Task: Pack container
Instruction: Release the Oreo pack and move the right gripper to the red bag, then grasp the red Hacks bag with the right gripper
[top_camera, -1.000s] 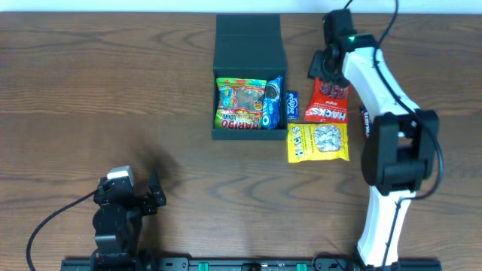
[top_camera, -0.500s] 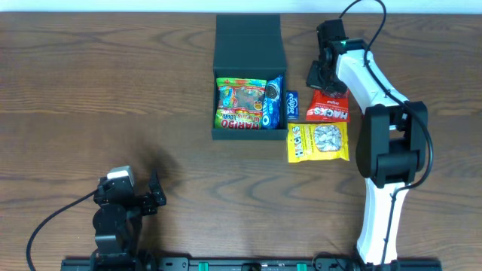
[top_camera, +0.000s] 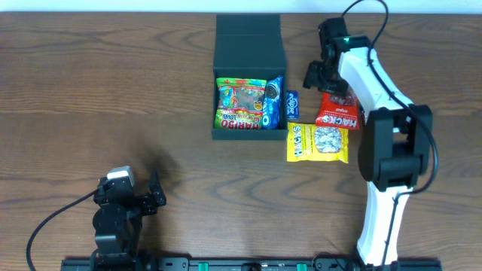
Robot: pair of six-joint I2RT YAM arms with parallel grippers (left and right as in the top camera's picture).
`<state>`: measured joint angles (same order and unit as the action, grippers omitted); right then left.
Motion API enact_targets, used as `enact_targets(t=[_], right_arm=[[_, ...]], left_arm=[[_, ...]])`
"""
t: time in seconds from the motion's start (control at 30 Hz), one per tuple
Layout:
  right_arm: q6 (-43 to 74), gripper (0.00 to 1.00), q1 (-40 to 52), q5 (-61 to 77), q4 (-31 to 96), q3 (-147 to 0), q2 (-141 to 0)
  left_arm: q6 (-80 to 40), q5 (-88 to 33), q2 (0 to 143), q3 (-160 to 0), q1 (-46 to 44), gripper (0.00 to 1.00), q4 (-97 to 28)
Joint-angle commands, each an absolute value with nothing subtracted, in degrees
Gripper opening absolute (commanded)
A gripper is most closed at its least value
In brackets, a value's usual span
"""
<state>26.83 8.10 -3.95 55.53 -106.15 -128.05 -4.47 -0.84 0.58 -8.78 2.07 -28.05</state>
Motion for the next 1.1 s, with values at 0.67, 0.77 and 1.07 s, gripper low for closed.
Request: enact_targets(t=[0.67, 0.77, 1.07], right_arm=[[28.82, 0.65, 3.36, -5.34, 53.6, -98.41, -128.22], [28.67, 0.57, 3.4, -4.45, 51.83, -95.85, -128.29], [28.67, 0.02, 3.44, -4.01, 52.16, -95.53, -128.27]], left_arm=[[-4.05, 0.05, 0.25, -7.81, 2.24, 0.95, -28.05], [-4.03, 0.05, 0.25, -7.81, 2.24, 0.95, -28.05], [-4.03, 0.05, 0.25, -7.81, 2.24, 0.95, -28.05]])
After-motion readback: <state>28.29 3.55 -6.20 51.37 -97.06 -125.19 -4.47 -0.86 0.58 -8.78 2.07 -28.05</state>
